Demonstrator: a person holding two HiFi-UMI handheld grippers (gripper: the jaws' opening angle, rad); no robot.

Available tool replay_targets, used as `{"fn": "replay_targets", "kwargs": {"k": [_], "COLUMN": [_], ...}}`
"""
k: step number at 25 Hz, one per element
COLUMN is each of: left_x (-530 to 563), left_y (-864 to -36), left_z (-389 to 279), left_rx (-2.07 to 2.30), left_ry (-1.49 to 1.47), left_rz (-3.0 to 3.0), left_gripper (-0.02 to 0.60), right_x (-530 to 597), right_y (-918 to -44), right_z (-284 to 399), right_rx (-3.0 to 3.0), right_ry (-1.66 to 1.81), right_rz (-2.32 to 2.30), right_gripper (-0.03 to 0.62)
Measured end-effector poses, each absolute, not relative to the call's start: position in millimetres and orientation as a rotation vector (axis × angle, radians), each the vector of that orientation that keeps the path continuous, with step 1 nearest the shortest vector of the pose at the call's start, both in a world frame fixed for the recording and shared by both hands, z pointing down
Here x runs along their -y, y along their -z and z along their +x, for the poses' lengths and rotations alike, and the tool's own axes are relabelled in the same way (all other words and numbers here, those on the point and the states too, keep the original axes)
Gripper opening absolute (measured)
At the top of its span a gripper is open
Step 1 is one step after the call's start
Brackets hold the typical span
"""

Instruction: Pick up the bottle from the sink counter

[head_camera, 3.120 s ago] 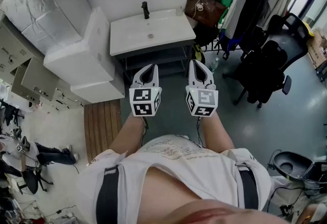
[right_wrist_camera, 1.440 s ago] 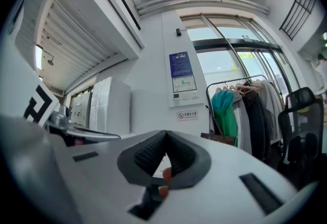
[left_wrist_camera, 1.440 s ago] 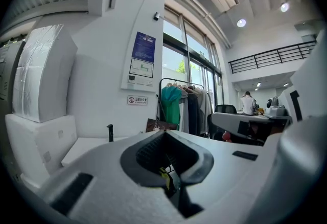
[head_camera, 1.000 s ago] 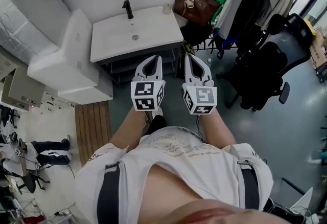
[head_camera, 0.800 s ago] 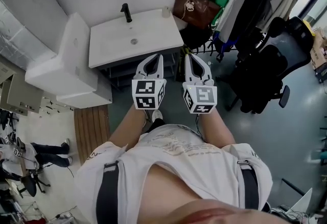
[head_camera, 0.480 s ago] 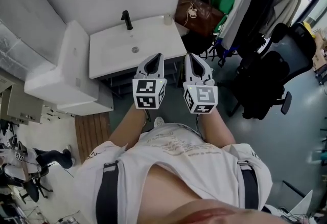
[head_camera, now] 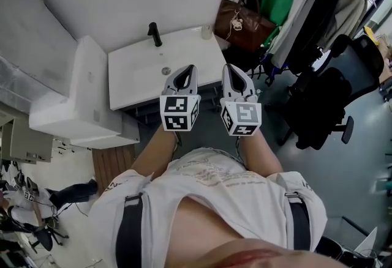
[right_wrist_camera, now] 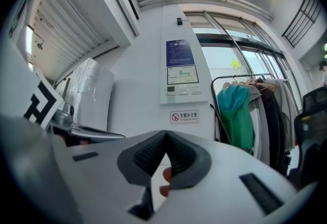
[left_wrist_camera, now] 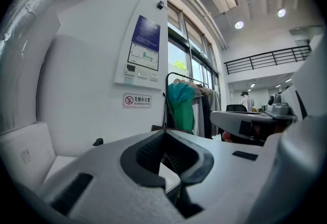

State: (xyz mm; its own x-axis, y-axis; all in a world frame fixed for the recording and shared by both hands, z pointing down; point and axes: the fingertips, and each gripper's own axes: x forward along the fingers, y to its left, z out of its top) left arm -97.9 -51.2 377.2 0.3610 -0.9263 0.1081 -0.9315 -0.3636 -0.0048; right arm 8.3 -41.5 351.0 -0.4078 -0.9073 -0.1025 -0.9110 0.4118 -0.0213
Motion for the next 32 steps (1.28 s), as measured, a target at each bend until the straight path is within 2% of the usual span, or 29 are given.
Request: {"fn": "replay_targets", "kwargs": {"k": [16,32], "left_x": [107.4,188.5], "left_y": [-406.0,-411.7], "left_z": [-137.7,-137.2], "left_rx": [1.644,1.721], "left_ry": [-0.16,-0.195], "left_rz": [2.542,2.498], "left_gripper": [0.021,0.021], "right_x": [93.7,177.5], "right_y": [-371.6,-376.6], "right_z": [-28.8,-18.2], "right_rx": [-2.539,-2.528], "right_ry": [-0.027,-0.019], "right_rz": [-1.751,-1.694], "right_gripper": [0.021,0.021]}}
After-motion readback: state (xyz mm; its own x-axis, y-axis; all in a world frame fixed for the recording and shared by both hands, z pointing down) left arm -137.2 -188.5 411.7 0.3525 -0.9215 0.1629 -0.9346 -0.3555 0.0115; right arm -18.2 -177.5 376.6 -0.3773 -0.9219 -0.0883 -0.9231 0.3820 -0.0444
